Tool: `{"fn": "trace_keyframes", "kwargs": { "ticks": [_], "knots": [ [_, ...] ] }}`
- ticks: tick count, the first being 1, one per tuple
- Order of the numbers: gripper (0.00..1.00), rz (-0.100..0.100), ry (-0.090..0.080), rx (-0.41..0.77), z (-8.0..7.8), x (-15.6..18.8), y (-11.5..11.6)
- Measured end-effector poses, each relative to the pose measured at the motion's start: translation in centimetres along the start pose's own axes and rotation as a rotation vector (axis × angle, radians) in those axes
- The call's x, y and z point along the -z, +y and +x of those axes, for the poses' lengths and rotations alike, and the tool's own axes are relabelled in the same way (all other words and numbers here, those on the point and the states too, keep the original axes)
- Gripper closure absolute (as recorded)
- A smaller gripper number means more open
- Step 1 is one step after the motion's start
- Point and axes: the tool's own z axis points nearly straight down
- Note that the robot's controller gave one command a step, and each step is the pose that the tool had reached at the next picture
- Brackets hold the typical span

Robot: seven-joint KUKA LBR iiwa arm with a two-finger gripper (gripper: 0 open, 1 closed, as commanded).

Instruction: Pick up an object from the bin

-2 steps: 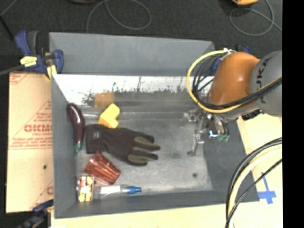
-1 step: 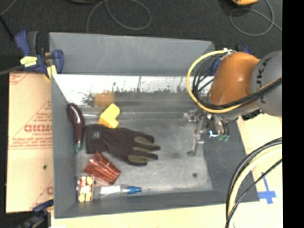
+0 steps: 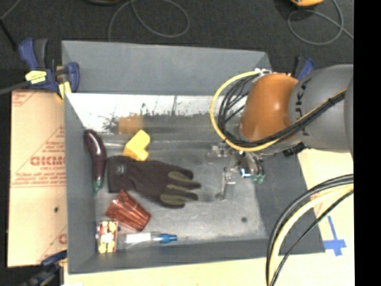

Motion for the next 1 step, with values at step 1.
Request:
{"fn": "trace_keyframes", "kwargs": {
  "ticks": [1],
  "knots": [
    [0.0, -0.002, 0.001, 0.08, -2.49, -2.79, 3.49]
  ]
}}
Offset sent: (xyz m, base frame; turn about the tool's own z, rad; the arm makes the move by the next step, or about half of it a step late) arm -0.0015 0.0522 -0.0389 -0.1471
